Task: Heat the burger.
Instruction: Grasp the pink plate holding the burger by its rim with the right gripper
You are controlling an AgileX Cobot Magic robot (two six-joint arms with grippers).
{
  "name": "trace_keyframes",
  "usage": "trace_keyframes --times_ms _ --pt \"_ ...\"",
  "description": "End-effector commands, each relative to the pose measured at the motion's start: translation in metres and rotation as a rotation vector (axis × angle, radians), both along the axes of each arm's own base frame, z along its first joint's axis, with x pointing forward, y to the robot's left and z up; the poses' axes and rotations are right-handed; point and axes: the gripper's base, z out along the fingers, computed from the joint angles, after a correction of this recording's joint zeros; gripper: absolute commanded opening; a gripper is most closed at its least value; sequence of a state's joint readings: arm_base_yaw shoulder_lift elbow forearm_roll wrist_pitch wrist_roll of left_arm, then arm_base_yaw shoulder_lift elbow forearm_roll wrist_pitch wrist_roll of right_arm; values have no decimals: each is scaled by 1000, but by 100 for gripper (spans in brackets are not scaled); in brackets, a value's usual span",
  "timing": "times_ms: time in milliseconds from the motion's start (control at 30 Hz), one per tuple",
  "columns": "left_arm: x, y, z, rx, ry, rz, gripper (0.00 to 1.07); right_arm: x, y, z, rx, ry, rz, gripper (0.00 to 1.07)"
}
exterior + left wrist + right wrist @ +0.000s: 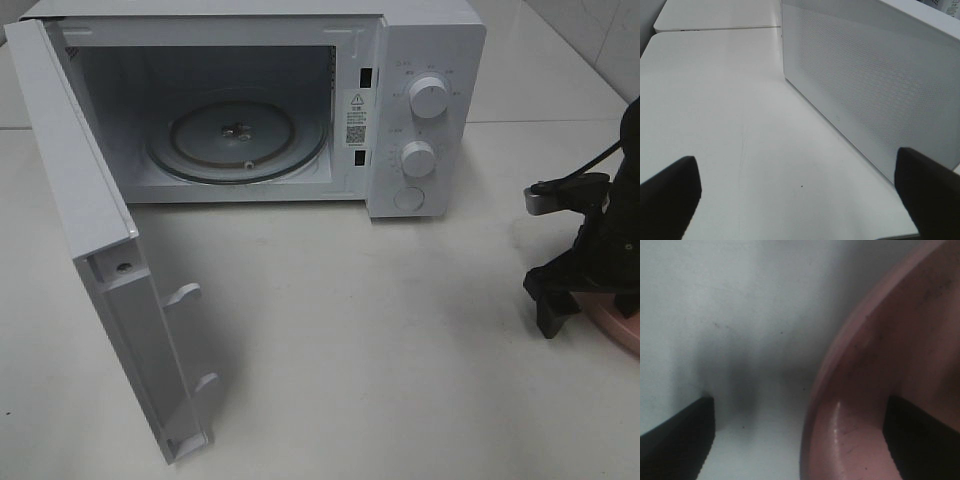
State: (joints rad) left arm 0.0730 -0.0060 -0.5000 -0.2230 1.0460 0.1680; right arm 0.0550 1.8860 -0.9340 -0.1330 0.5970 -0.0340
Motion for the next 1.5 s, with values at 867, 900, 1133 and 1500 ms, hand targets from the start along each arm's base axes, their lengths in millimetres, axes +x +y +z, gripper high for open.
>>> trace_keyframes --times_ms 867,900,1133,1500 --pt "-2 0 -1 -4 -20 0 100 1 4 7 -102 -51 -87 0" --pt "-2 0 -1 -4 -20 0 100 1 5 8 -121 -54 -82 0" --pt "-2 0 -1 -4 -20 0 100 -3 16 12 -244 -58 -59 0" --pt "-2 0 -1 -4 -20 0 100 -8 27 21 -371 -65 -29 0"
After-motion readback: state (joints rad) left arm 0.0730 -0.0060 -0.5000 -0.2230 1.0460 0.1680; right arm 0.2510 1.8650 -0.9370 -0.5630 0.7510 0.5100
